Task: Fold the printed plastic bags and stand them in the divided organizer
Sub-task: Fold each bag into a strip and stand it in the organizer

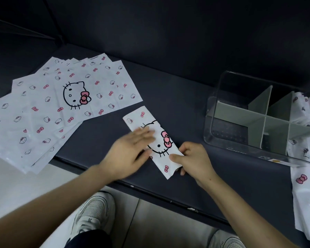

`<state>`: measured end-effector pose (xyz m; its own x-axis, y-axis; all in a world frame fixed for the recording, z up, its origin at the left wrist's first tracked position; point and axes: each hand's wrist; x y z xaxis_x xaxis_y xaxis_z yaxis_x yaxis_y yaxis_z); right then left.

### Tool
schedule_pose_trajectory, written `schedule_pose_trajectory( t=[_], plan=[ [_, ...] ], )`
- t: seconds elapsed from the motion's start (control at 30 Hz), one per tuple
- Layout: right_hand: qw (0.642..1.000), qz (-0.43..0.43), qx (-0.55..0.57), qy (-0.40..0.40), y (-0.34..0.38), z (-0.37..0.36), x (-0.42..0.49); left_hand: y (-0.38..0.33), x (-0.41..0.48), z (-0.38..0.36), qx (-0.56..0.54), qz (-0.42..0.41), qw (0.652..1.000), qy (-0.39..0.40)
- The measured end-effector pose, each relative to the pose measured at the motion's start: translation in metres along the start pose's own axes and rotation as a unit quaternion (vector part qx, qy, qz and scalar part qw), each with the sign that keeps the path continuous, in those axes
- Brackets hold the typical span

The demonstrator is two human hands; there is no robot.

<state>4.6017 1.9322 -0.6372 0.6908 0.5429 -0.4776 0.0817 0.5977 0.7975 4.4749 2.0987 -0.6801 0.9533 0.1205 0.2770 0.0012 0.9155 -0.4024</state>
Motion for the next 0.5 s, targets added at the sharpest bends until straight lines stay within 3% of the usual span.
schedule_pose_trajectory(
  t=[0.17, 0.3, 0.4, 0.5],
  plan=[
    [0.985, -0.100, 0.140, 0.030, 0.009, 0.001, -0.007, -0.022, -0.024, -0.013, -0.060, 0.025, 0.997, 0.043],
    [0.932, -0.198, 0.294, 0.077, 0.020, 0.004, -0.012, -0.025, -0.013, -0.013, -0.055, 0.060, 0.997, -0.014],
    [0.928, -0.178, 0.316, 0.088, 0.028, 0.008, -0.014, -0.030, -0.006, -0.012, -0.080, 0.134, 0.986, -0.061],
    [0.977, -0.076, 0.198, 0.005, 0.029, 0.015, -0.012, -0.033, 0.002, -0.006, -0.166, 0.285, 0.943, -0.038]
  ],
)
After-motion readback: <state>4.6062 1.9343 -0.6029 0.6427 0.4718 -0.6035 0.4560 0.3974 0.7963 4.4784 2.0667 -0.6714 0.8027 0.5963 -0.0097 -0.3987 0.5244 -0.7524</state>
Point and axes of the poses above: each hand's wrist, its own x-axis towards the middle knuckle, its own z-axis out of the back of the hand, y = z × x, and after that the axes turned 2 degrees about x, right-handed
